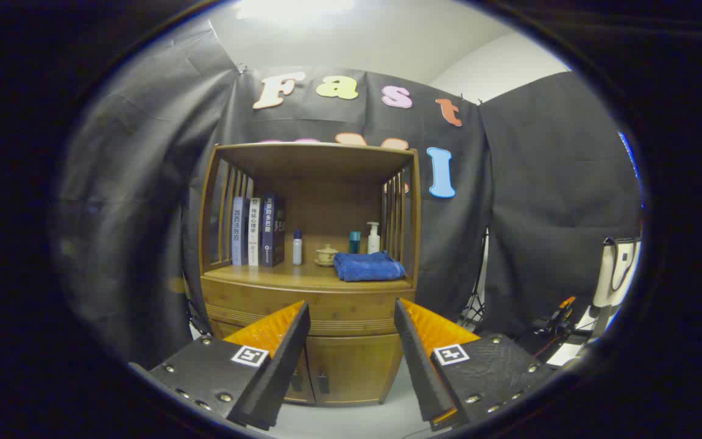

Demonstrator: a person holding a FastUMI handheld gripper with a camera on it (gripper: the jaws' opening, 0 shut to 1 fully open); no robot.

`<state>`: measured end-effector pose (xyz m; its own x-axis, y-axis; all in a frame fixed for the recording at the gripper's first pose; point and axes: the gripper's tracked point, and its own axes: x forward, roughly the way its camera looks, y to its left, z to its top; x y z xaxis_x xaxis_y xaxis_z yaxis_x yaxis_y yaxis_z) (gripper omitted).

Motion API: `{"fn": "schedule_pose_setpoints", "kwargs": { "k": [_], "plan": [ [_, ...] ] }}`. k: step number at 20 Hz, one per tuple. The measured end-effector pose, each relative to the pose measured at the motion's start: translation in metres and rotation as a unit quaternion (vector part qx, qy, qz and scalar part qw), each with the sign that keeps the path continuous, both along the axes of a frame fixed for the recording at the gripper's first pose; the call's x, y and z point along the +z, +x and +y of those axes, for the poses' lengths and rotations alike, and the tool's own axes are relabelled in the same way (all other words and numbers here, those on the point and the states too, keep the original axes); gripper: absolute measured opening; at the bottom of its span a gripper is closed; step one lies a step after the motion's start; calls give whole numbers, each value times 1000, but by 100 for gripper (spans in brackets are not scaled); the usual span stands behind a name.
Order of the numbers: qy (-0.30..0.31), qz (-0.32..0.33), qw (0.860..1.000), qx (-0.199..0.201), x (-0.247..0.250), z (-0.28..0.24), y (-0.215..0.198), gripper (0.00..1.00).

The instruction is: Pull open the drawer, take out the items inside it, and place them on the countertop above the cabinet.

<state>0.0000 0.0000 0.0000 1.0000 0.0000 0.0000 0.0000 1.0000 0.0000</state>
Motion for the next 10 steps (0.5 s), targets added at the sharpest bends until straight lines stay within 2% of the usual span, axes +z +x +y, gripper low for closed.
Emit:
{"fn": "schedule_pose_setpoints", "kwargs": {
  "k": [10],
  "plan": [
    [-5,9,1000,-9,1,-5,1,83]
  ]
}}
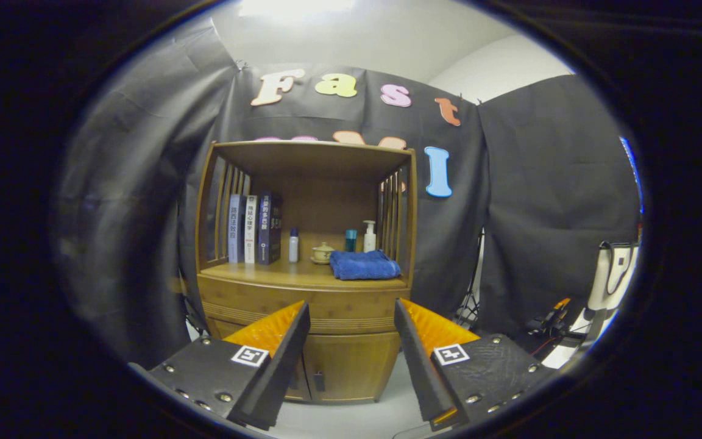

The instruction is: Pull open the drawer, take out the items inside it, and place them on the countertop above the cabinet.

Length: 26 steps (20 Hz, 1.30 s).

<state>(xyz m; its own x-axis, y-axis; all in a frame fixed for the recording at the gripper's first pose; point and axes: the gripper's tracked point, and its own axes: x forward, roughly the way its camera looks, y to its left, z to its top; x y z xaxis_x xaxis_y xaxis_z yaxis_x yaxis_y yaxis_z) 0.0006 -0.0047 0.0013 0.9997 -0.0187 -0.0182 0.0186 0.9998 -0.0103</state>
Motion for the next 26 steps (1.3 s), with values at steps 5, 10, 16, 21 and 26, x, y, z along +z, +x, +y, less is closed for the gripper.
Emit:
{"fn": "schedule_pose_setpoints", "kwargs": {
  "k": [5,10,16,21,26],
  "plan": [
    [3,1,1000,-3,-2,-3,2,83],
    [4,7,1000,-4,-7,-3,5,83],
    [13,19,1000,-9,-19,-4,11,83],
    [29,30,999,-3,-33,9,40,83],
    [37,61,997,14,-57,37,94,84]
  ]
}}
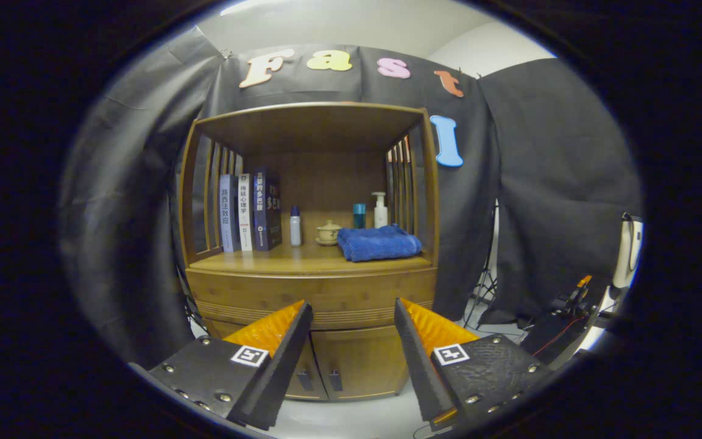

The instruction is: Pull open the drawer, take out the items inside it, and place them on the countertop above the cabinet.

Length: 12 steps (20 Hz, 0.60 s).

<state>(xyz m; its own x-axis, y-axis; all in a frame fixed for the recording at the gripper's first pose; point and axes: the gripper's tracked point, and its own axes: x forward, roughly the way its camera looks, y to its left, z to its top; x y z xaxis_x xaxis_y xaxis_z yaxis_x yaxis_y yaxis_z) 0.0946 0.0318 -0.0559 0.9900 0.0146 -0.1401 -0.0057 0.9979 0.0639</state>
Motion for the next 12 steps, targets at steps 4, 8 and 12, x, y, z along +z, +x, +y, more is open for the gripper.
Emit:
{"fn": "schedule_pose_setpoints", "kwargs": {
  "k": [4,8,12],
  "plan": [
    [5,20,1000,6,-20,26,51,83],
    [23,57,998,21,-55,56,96,84],
    [38,91,994,53,-91,83,126,80]
  ]
}}
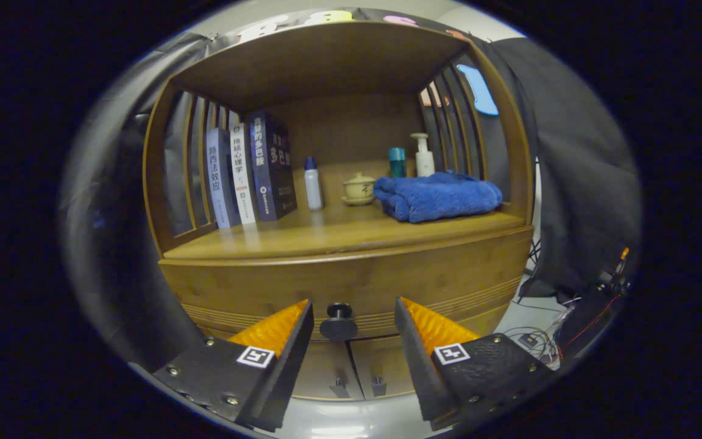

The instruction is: Pull open the drawer, take out the items inside it, and place them on the countertop above the cabinet.

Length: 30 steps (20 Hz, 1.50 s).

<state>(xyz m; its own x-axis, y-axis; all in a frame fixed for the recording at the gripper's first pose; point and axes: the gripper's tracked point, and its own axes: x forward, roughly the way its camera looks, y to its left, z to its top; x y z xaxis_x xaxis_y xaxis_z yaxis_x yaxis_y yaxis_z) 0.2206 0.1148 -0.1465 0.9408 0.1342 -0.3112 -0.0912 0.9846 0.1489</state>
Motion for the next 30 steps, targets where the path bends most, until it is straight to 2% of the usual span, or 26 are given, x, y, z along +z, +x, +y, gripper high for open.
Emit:
{"fn": "schedule_pose_setpoints", "kwargs": {
  "k": [3,8,11,13,17,18,23,30],
  "plan": [
    [-16,35,999,12,-29,9,12,80],
    [-22,40,999,22,-39,18,21,44],
    [-29,57,998,22,-51,20,25,44],
    [-54,58,997,28,-54,19,25,44],
    [-53,61,996,37,-54,21,22,31],
    [-61,67,995,37,-55,18,19,24],
    [-54,79,995,20,-53,12,-16,24],
    [-58,102,993,-12,-46,-5,-91,24]
  ]
}}
